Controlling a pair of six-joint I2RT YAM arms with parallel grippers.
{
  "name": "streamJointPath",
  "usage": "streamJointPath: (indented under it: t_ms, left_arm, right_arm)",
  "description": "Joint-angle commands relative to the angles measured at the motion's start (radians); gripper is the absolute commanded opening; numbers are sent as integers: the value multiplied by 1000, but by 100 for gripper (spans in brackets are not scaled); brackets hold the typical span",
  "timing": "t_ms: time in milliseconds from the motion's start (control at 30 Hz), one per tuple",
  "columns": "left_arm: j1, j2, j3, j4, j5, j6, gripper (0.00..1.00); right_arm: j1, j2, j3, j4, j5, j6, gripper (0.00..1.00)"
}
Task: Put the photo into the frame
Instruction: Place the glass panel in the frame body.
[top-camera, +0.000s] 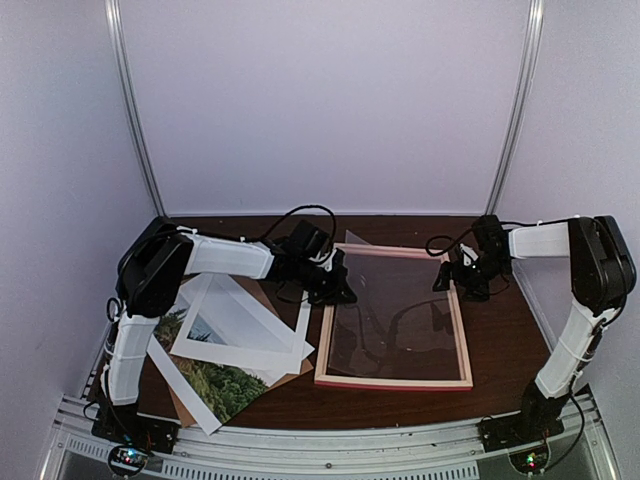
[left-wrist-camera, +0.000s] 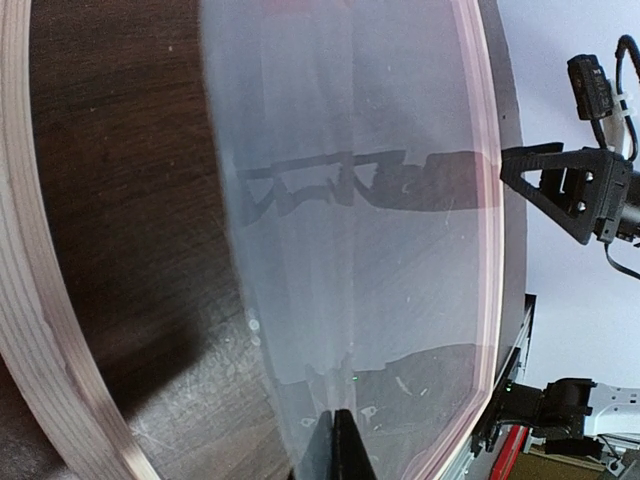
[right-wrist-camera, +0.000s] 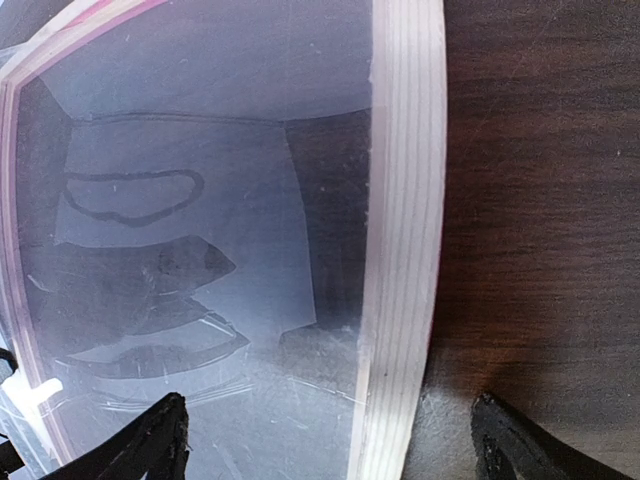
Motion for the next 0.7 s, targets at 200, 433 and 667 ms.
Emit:
streamJointPath:
  t_ms: [200,433,667]
  left_arm:
    - [4,-38,14,-9,17,26,0]
    - [4,-43,11,-7,19,25,0]
    - [4,-47,5,-5,19,24,0]
  right_arm:
    - [6,-12,8,-6,27,-5,98]
    - [6,-14,5,-9,36,-6,98]
    - [6,-31,5,-5,36,5,98]
